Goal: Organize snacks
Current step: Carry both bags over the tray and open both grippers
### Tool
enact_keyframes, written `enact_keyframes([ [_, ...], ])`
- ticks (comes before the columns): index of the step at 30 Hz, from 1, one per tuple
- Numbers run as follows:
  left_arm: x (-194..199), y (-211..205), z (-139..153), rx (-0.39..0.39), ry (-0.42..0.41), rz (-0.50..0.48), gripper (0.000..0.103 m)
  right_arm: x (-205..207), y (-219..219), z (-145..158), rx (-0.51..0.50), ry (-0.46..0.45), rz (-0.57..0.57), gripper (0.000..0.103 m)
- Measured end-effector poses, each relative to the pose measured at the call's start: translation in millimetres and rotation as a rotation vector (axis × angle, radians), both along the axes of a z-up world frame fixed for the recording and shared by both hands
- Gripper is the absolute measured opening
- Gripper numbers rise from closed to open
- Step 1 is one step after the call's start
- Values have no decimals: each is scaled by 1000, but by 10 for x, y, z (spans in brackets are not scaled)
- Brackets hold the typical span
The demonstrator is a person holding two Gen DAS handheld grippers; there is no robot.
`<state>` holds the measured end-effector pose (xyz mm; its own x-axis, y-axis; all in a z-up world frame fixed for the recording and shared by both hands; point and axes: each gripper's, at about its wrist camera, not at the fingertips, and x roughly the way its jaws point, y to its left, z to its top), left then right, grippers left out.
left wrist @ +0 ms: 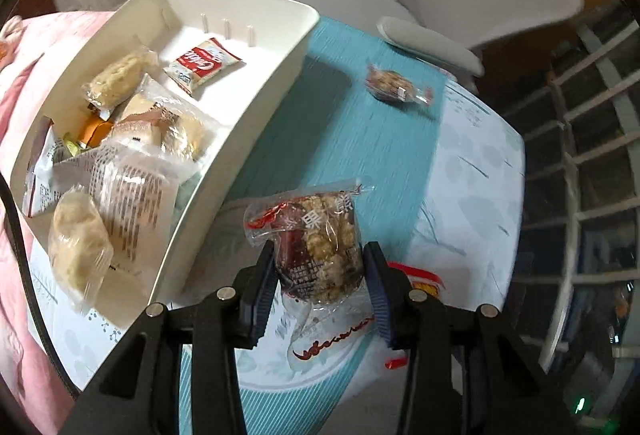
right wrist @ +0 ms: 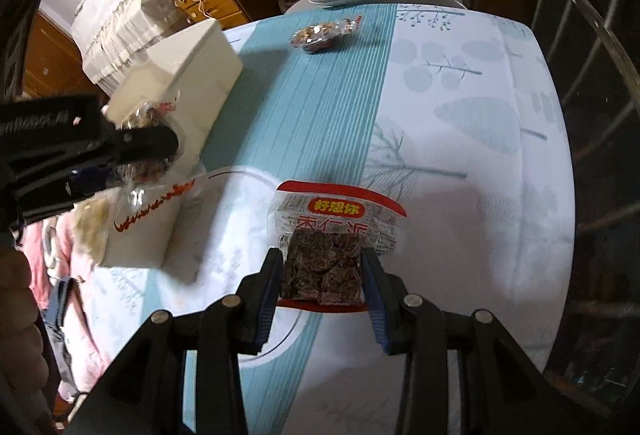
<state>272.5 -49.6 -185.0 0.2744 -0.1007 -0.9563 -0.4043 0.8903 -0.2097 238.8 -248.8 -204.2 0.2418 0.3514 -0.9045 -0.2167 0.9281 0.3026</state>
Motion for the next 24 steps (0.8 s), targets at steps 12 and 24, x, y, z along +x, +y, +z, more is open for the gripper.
enact_keyframes([
  [12,-609,354,357,-104,-142,-170,41,-407,87,306,106,-59,-87,40],
  [24,-722,1164,584,-124,-171,-299,41,-657,646,479,223,-138,-247,40],
])
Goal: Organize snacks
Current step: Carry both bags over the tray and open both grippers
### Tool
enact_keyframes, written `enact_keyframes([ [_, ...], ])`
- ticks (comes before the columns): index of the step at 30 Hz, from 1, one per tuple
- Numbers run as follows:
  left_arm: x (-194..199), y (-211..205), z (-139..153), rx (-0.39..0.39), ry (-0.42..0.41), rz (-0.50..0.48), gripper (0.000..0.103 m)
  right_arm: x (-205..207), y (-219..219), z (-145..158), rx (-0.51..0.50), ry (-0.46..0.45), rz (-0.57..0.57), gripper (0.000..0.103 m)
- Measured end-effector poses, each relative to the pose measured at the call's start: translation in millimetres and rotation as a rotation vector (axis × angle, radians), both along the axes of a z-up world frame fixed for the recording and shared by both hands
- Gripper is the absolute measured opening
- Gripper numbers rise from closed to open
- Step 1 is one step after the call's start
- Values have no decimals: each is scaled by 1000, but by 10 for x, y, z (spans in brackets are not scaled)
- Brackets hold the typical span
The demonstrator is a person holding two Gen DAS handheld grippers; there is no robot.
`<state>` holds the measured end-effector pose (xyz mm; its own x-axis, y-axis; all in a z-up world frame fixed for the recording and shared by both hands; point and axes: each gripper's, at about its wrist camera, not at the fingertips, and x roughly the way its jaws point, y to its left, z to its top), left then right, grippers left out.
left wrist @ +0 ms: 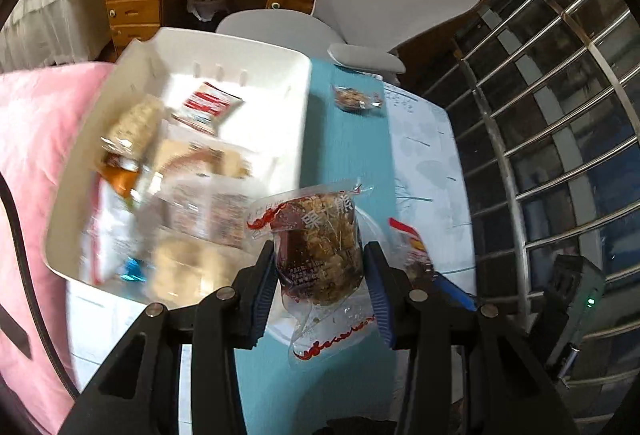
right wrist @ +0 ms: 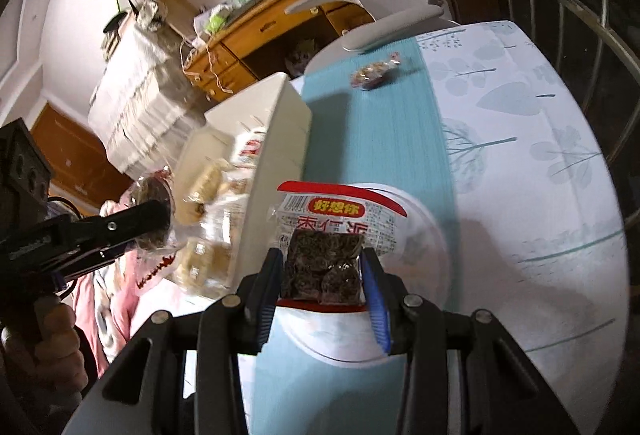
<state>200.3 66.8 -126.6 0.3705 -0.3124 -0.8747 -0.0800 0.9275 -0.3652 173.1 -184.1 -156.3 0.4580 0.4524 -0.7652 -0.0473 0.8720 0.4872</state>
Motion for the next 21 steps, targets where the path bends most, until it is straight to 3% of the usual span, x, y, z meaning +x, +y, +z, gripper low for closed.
enact_keyframes([
  [17,367,1223,108,25,-68,-63,42,221,1184,246,69,-185,-40,40],
  [21,491,1401,108,-15,-63,-48,42,318,1335,292,60,-211,-39,40],
])
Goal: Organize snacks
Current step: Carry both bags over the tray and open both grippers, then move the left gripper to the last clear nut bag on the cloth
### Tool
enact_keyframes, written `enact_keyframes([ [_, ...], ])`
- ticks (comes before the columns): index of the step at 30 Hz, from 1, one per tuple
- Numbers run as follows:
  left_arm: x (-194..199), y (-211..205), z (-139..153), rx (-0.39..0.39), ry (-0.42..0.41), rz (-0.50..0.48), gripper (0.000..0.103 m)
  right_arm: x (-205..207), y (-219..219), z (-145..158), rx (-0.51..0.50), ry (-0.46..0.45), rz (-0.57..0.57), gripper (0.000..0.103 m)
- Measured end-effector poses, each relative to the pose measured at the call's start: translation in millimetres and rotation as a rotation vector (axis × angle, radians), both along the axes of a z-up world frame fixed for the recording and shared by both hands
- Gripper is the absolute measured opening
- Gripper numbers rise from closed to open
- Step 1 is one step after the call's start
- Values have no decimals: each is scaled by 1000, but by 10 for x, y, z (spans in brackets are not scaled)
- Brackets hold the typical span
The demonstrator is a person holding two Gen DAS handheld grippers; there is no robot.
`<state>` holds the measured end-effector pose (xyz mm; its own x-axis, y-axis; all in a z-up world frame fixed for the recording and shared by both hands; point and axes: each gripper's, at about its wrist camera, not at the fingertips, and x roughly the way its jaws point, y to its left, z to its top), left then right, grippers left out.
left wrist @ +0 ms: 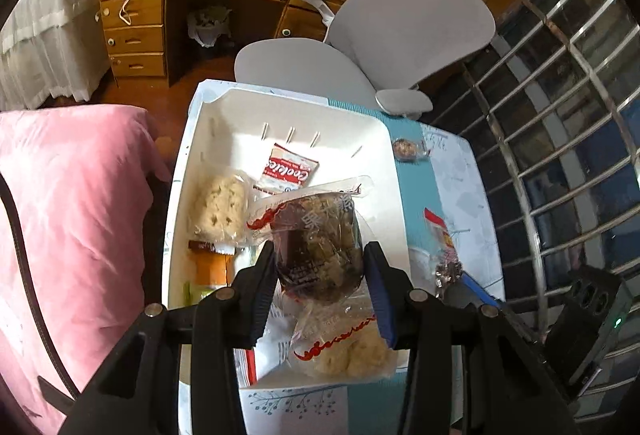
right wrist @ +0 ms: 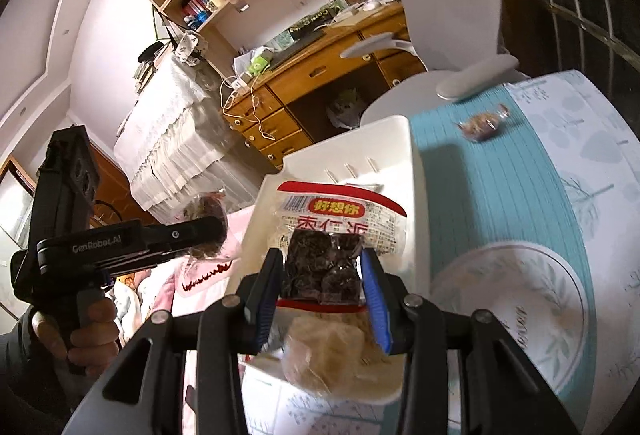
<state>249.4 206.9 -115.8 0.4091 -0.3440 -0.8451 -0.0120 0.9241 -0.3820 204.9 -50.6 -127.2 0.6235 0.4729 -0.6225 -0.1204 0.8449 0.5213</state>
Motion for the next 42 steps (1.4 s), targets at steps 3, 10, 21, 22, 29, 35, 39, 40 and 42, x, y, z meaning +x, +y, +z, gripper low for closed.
enact_keyframes([
  [3,70,72,33,-3,-13,-3,42,69,95,29,-34,-4,3,40],
  [10,244,-8,115,41,-7,-50,76,110,35,-80,-40,88,-28,56],
  [21,736,-817,415,138,-20,-348,81,2,-487,-143,-113,177,-167,70],
  [22,782,-921,435,151,-25,-378,81,4,-546,-164,-126,186,-177,72],
  [29,1108,-1538,365,206,8,-510,82,46,-957,-296,-143,228,-229,73],
  [35,1383,-2084,151,296,17,-606,82,166,-1331,-468,-147,265,-228,73],
  [39,1579,-2413,-49,325,35,-644,82,238,-1527,-589,-165,280,-238,73],
  [40,1630,-2503,-119,340,43,-653,82,254,-1566,-613,-178,280,-244,73],
  [42,1718,-2661,-247,376,52,-667,82,281,-1649,-671,-219,270,-263,73],
])
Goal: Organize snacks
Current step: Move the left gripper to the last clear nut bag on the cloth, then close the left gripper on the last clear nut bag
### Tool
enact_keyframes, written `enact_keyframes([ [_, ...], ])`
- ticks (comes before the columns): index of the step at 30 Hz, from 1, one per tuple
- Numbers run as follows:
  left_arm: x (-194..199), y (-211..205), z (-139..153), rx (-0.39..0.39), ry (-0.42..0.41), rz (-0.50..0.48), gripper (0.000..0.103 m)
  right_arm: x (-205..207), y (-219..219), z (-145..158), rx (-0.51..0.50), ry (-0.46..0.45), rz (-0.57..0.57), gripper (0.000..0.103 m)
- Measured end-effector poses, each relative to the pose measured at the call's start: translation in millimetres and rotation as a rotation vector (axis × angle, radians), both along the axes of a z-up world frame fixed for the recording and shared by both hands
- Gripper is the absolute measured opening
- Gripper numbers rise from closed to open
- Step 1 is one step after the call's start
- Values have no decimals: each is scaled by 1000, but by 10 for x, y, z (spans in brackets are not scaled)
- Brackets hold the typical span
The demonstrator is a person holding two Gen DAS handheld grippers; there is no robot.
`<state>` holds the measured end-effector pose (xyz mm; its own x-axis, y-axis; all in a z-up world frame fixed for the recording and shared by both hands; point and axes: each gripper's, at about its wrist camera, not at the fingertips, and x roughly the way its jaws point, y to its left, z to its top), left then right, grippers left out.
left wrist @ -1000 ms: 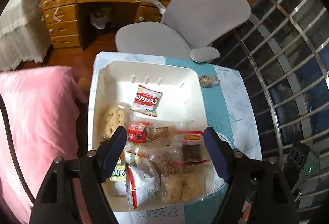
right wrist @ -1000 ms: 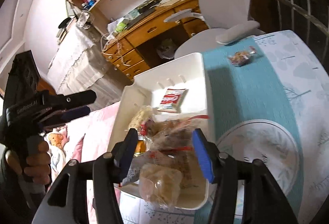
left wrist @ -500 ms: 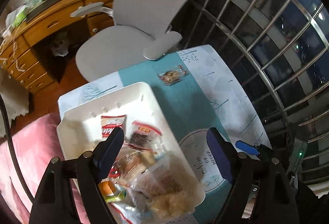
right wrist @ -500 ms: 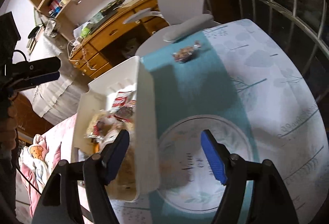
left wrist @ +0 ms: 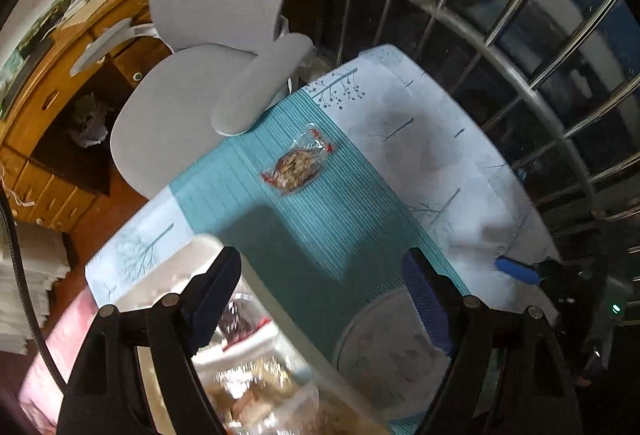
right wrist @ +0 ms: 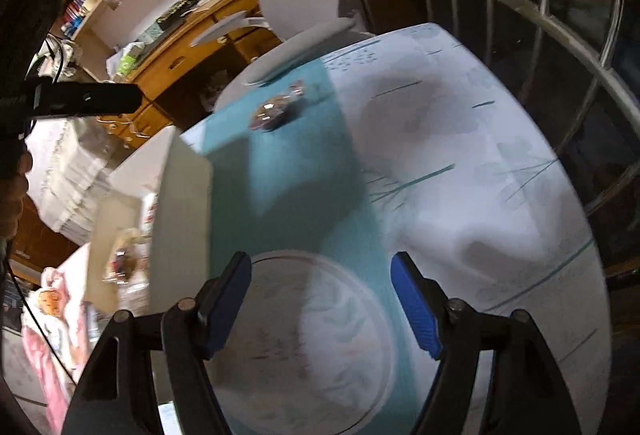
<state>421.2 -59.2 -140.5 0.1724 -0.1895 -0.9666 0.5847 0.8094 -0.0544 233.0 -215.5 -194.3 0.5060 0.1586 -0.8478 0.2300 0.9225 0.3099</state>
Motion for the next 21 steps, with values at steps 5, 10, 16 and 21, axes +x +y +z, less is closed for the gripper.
enact_keyframes([
  [5,197,-296,-336,43,20,18,81,40,-207,-128,-40,-17,-27,73],
  [10,424,-515,-668,104,16,28,81,68,-403,-219,-78,-26,-38,73],
  [16,630,-667,-958,157,-37,55,80,92,-557,-292,-109,-26,-39,73],
  [21,731,-737,-1225,183,-19,63,80,109,-603,-350,-112,-18,-40,73],
])
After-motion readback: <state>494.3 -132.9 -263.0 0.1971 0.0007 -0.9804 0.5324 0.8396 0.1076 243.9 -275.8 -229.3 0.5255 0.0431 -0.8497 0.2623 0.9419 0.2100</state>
